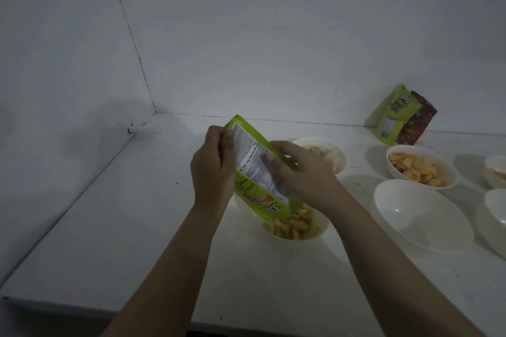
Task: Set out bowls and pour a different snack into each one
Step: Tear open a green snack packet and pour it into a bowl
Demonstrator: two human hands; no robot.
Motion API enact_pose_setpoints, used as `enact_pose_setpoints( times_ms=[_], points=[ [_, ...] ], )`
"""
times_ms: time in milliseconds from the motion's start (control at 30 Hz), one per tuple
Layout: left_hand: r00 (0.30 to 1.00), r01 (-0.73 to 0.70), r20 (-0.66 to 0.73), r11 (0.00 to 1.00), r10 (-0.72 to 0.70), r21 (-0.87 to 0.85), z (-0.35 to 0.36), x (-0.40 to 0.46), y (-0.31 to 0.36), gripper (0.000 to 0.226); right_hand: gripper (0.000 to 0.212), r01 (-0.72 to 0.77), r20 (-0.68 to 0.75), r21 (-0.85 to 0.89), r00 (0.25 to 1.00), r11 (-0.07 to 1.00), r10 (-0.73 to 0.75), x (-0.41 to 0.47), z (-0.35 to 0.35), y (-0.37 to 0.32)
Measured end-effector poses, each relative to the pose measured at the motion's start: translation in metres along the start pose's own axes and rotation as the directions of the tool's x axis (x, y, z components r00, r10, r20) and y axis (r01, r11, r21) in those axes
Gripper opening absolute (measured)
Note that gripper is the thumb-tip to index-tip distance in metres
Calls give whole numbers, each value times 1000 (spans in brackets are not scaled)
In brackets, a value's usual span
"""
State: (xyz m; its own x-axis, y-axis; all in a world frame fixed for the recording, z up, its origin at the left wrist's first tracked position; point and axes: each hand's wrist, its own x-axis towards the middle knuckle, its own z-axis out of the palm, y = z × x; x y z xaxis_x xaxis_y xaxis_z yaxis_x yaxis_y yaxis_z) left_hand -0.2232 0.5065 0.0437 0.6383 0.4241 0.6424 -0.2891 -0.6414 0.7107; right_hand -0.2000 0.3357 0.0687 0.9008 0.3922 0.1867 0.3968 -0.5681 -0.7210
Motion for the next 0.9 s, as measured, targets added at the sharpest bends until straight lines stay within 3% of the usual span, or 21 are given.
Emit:
enact_pose_setpoints(
  times_ms=[133,233,333,400,467,600,700,800,900],
  points=[
    [995,-92,34,994,95,-64,3,-3,8,29,20,24,-186,64,982,998,-12,11,10,-12],
    [995,-90,31,994,92,-59,2,-7,3,33,18,-46,-243,237,964,970,105,11,6,2],
    [975,193,160,948,-156,-253,2,-11,1,48,20,-32,-256,451,953,892,164,4,-1,10],
    [892,430,344,786,-293,-445,5,-12,2,63,20,-13,-252,552,950,834,182,0,-3,9],
    [815,554,486,671,-316,-493,8,-11,-2,73,20,-13,-244,584,951,812,191,-4,-4,10],
    [795,549,546,694,-263,-466,13,-3,7,62,24,11,-237,673,951,739,201,-12,-11,10],
    [809,509,545,728,-222,-459,16,3,14,59,31,31,-175,682,977,731,123,-17,-24,9],
    [817,477,544,752,-189,-455,17,8,17,67,39,58,-219,696,966,715,135,-21,-33,11],
    [824,446,544,773,-158,-452,19,9,19,75,47,35,-156,716,982,698,110,-23,-36,13]
  ],
)
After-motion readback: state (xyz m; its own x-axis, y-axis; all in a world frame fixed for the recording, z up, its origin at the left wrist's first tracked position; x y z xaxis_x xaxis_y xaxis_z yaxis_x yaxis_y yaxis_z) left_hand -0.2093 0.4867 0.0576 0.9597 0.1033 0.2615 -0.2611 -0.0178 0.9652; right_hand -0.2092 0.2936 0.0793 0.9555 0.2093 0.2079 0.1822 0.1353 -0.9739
